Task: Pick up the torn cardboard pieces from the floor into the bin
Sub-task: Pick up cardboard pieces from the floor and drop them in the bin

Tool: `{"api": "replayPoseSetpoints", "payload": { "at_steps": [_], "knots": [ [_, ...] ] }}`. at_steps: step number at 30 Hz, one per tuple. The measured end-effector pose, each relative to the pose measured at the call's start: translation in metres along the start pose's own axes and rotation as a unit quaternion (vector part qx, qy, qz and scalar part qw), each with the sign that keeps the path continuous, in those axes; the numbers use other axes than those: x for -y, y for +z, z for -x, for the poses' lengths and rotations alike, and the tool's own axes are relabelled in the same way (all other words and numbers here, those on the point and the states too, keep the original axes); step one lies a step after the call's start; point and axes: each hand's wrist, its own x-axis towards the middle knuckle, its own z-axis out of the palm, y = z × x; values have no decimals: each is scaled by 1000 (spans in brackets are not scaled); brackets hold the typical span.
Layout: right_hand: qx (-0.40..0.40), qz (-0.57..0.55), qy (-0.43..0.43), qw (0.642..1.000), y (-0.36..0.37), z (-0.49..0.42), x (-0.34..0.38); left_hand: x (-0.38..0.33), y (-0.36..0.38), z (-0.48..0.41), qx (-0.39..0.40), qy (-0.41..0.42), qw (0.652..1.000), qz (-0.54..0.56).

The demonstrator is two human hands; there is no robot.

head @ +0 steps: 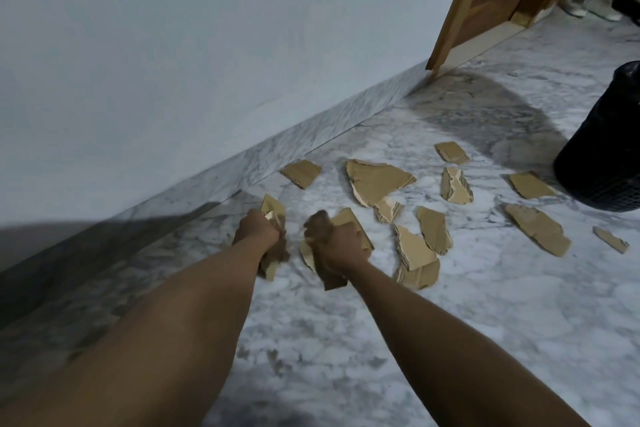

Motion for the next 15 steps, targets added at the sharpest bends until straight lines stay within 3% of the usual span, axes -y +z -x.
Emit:
{"api": "replayPoseSetpoints", "payload": {
  "at_steps": [3, 8, 13, 15],
  "knots": [
    [-10, -48, 75, 996, -12, -24, -14, 1, 5, 1, 3, 29, 1000, -12],
    [-4, 78, 78, 994, 6, -21, -38, 2, 11, -2, -17, 44, 998, -35],
    [-22, -1, 33, 999, 20, -6, -35, -4, 13, -7, -1, 55, 997, -46],
    [-31, -101, 36, 994, 19, -4, -36, -8, 14, -7, 4, 64, 997, -51]
  ]
}}
